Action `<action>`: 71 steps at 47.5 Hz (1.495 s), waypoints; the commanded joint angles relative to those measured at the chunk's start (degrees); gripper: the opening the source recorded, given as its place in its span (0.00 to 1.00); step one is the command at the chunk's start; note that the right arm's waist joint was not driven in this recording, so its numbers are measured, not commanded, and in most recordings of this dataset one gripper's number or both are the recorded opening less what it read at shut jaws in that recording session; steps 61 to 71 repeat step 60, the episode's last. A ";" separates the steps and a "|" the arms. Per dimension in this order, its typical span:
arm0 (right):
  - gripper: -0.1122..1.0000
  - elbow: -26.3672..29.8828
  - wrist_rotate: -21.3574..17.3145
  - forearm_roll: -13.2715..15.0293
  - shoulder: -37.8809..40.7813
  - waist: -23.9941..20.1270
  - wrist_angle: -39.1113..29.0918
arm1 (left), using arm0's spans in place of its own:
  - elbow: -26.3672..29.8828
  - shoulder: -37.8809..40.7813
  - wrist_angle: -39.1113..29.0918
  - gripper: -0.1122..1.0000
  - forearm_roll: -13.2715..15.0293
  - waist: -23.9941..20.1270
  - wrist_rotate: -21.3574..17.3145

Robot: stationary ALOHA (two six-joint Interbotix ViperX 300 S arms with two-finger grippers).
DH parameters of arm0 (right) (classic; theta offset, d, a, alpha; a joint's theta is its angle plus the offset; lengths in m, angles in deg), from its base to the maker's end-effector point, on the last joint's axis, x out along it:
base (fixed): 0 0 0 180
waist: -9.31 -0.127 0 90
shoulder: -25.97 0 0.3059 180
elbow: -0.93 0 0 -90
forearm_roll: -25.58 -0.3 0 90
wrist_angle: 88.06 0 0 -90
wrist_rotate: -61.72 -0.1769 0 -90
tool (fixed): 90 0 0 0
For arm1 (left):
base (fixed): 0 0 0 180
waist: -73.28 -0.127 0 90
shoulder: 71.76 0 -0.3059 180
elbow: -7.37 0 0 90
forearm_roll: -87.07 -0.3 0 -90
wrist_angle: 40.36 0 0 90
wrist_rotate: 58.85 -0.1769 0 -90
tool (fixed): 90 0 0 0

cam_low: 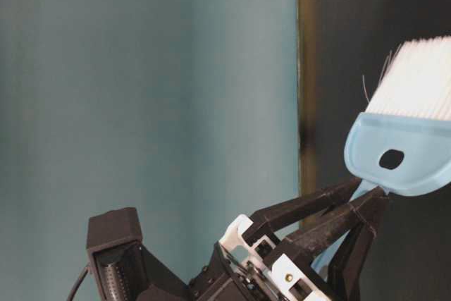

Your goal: Hold the dustpan with a person, while the left arm uses a hand brush to gather the screws into the dustpan.

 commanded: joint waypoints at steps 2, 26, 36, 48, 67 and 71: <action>0.10 0.26 -0.35 -0.09 0.26 0.00 0.26 | 0.00 -0.35 0.79 0.37 -0.09 -0.09 0.26; 0.10 0.26 -0.35 -0.09 0.26 0.00 0.26 | -0.62 -0.26 0.79 0.37 -0.09 -0.62 1.58; 0.10 0.26 -0.35 -0.09 0.26 0.00 0.26 | -0.79 -0.35 0.79 0.38 -0.09 -0.70 1.76; 0.10 0.26 -0.35 -0.09 0.26 0.00 0.26 | -0.97 -0.44 1.23 0.57 -0.09 -0.62 1.76; 0.10 0.26 -0.35 -0.09 0.26 0.00 0.26 | -2.90 -2.99 1.23 0.81 0.00 -0.44 1.76; 0.10 0.26 -0.35 -0.09 0.26 0.00 0.26 | -2.90 -2.99 1.23 0.81 0.00 -0.44 1.76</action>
